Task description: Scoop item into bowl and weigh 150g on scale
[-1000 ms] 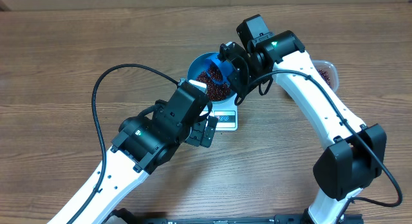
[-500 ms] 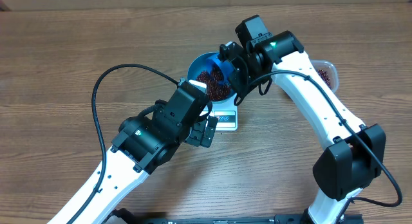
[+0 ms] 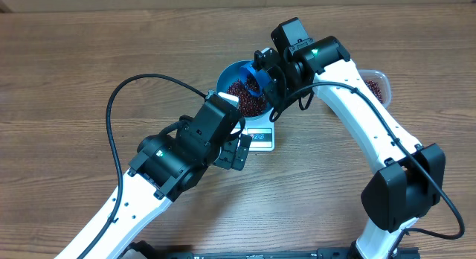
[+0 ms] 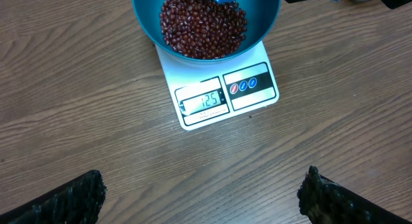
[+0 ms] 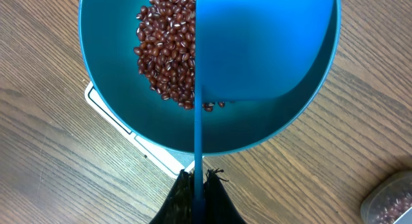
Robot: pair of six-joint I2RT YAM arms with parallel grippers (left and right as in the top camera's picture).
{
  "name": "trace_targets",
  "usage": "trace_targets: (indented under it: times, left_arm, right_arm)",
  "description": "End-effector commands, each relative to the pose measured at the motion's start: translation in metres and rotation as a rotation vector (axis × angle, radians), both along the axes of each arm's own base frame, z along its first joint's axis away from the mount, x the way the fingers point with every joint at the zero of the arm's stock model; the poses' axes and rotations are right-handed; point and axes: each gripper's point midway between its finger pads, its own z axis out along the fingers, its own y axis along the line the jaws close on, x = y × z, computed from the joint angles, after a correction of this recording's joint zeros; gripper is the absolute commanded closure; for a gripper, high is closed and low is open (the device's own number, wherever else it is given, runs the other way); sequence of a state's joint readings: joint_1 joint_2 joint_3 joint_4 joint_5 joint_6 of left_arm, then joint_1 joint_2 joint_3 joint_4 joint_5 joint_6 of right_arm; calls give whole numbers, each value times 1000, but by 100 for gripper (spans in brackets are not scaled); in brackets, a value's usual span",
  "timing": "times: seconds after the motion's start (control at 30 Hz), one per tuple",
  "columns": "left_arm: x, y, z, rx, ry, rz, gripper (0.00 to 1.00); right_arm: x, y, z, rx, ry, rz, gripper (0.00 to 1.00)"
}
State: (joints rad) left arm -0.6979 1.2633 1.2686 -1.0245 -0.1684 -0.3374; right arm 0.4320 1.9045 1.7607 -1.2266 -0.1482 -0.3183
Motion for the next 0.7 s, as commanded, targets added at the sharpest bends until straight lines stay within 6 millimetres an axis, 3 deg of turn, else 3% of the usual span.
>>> trace_targets:
  times: [0.0,0.67]
  left_arm:
    - [1,1,6,-16,-14,7,0]
    - [1,1,6,-16,-14,6,1]
  right_arm:
    - [3,4,26,33,-65,1,96]
    - [-2,4,25,36,-42,3,96]
